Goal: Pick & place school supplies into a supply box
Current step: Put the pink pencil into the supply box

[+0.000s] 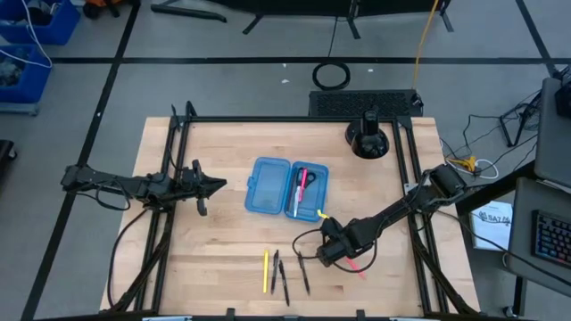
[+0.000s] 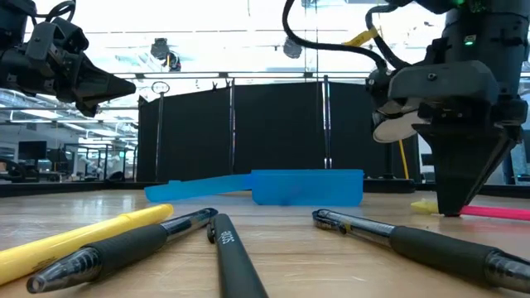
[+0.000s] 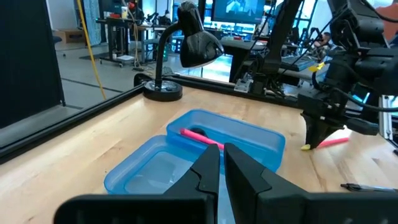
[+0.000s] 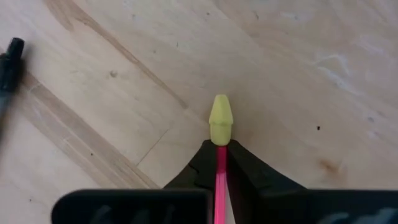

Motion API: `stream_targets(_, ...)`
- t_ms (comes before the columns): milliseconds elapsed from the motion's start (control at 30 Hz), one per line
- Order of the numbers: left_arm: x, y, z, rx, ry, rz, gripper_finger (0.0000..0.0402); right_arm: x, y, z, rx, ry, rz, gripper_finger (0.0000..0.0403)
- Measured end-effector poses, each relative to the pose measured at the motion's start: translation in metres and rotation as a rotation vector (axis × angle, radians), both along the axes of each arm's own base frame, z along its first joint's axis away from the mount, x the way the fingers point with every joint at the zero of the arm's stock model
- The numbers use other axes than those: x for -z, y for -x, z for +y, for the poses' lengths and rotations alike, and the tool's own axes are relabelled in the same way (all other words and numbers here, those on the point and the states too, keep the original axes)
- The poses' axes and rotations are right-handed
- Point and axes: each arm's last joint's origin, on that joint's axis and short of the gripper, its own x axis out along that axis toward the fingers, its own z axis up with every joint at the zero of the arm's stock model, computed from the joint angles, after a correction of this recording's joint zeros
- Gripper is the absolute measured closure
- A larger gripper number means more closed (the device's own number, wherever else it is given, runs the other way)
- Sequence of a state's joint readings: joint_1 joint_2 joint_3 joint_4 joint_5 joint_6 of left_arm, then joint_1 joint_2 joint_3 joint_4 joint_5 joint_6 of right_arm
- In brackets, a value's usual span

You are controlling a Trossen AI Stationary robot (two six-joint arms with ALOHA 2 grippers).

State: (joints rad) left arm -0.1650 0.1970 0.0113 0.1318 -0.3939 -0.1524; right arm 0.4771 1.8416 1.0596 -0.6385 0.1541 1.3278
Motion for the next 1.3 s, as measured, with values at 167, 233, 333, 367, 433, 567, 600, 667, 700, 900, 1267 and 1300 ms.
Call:
stream_targets(167, 0.0, 0.0, 0.0, 0.0, 0.0, 0.001, 0.0376, -0.028, 0.0, -0.003, 0.004, -0.028, -0.104, 0.0393)
stream_targets(233, 0.0, 0.0, 0.0, 0.0, 0.0, 0.0, 0.0376, -0.042, -0.001, -0.004, 0.01, -0.04, -0.179, 0.0393)
stream_targets(333, 0.0, 0.0, 0.0, 0.001, 0.0, 0.0, 0.0376, -0.055, -0.001, -0.004, 0.016, -0.05, -0.247, 0.0395)
stream_targets(367, 0.0, 0.0, 0.0, 0.001, 0.0, 0.001, 0.0376, -0.057, -0.001, -0.004, 0.017, -0.048, -0.265, 0.0395)
stream_targets(433, 0.0, 0.0, 0.0, 0.001, 0.0, 0.001, 0.0376, -0.063, -0.002, -0.004, 0.021, -0.055, -0.322, 0.0395)
stream_targets(567, 0.0, 0.0, 0.0, 0.0, 0.007, -0.001, 0.0376, -0.08, -0.014, -0.009, 0.056, -0.056, -0.495, 0.0395)
stream_targets(600, 0.0, 0.0, 0.0, 0.001, 0.007, -0.001, 0.0376, -0.083, -0.018, -0.014, 0.078, -0.047, -0.535, 0.0395)
stream_targets(667, -0.001, 0.0, 0.0, -0.002, 0.007, -0.007, 0.0376, -0.091, -0.026, -0.025, 0.138, -0.023, -0.622, 0.0395)
stream_targets(700, -0.001, 0.0, 0.0, -0.007, 0.001, -0.011, 0.0376, -0.095, -0.03, -0.033, 0.159, -0.004, -0.664, 0.0395)
stream_targets(900, -0.005, 0.0, 0.001, -0.022, -0.004, -0.051, 0.0376, -0.106, -0.05, -0.089, 0.245, 0.075, -0.753, 0.0382)
stream_targets(1267, -0.005, 0.0, 0.001, -0.019, -0.055, -0.036, 0.0376, -0.085, -0.042, -0.178, 0.487, 0.16, -0.722, 0.0394)
stream_targets(1300, -0.005, 0.0, 0.001, -0.019, -0.07, -0.033, 0.0376, -0.081, -0.04, -0.178, 0.502, 0.154, -0.715, 0.0394)
